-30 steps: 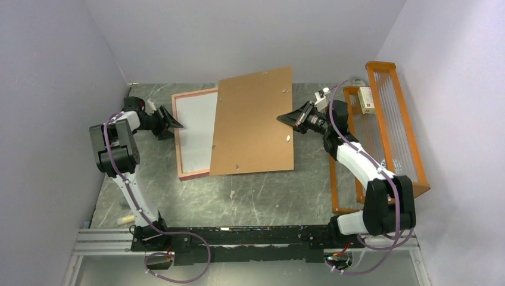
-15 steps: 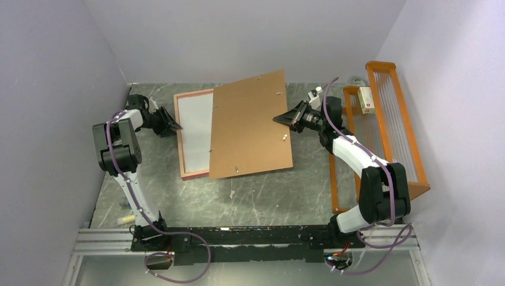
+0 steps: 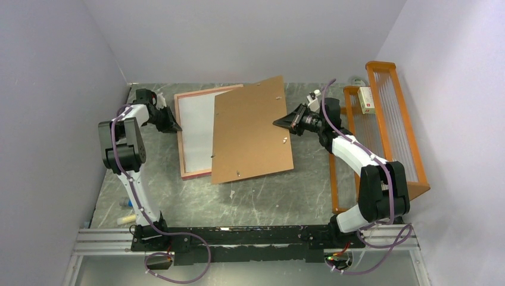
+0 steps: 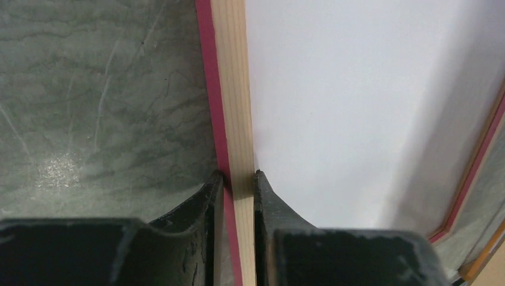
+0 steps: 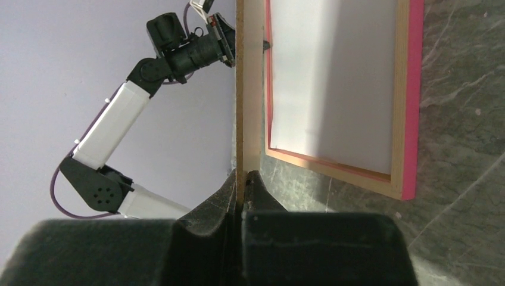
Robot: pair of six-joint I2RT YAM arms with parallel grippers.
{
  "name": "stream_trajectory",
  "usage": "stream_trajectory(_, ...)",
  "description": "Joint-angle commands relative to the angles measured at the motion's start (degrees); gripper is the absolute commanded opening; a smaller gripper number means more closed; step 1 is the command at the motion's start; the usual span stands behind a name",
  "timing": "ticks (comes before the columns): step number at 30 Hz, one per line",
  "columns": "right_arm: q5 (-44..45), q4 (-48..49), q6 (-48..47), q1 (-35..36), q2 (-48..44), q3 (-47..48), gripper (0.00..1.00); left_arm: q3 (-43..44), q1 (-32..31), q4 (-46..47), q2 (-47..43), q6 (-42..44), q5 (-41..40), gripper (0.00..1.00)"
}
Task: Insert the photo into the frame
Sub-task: Move the photo frame to the center of the board.
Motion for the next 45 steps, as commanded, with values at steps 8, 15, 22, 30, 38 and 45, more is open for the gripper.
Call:
stream_trajectory(8,-2.32,0.59,-1.39,0.05,-1.91,2.93,0.00,-2.49,-4.84,-1.94,0.03,15.30,-0.35,0.03)
stream_trajectory(15,-2.43,1.79,-1.02,0.08,-1.76,2.27,0.00,-5.68,-8.07,-1.10,-1.38,13.87,2.26,0.03)
stream_trajectory(22,-0.17,3.59,0.06,0.07,-1.35,0.65,0.00,-6.39,-9.62,-0.79,-1.63,0.44,0.87,0.03)
stream_trajectory(30,3.65,12.28,4.97,0.27,-0.01,-4.33,0.00,-13.46,-9.71,4.21,-6.11,-14.75,8.05,0.07)
stream_trajectory(38,1.58,14.39,1.72,2.82,3.89,-1.90,0.00,-16.00,-9.52,3.66,-10.61,-14.40,6.52,0.34)
stream_trajectory(45,-1.18,10.92,-3.80,3.22,6.79,1.06,0.00,-11.98,-8.05,-0.34,-13.10,-12.39,4.59,0.46)
